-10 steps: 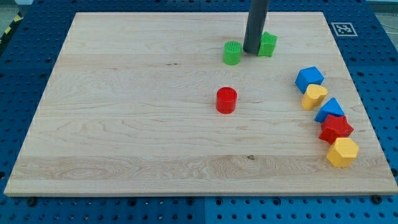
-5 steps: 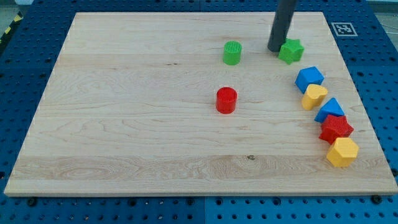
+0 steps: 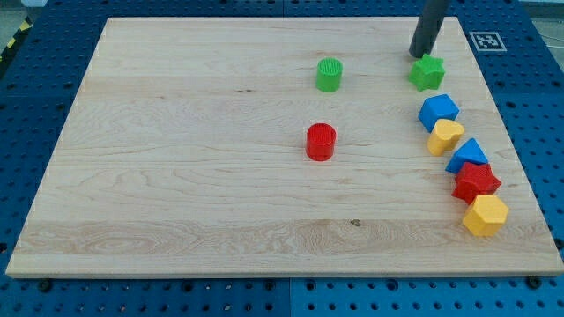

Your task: Slide the green star to the top of blue cube

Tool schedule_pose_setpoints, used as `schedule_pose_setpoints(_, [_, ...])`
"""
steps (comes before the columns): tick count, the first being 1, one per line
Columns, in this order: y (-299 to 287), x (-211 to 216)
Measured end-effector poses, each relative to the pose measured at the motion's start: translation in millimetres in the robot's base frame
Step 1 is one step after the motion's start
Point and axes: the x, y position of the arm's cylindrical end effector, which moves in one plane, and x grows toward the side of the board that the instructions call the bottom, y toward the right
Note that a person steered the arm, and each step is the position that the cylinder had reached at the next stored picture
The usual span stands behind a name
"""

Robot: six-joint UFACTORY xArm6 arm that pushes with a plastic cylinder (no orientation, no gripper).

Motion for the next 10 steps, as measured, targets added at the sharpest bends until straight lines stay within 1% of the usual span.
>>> schedule_pose_setpoints(2, [-2, 31])
schedule_pose_setpoints(3, [-2, 32])
schedule_pose_setpoints(5, [37, 30])
schedule_pose_setpoints(10, [-21, 30])
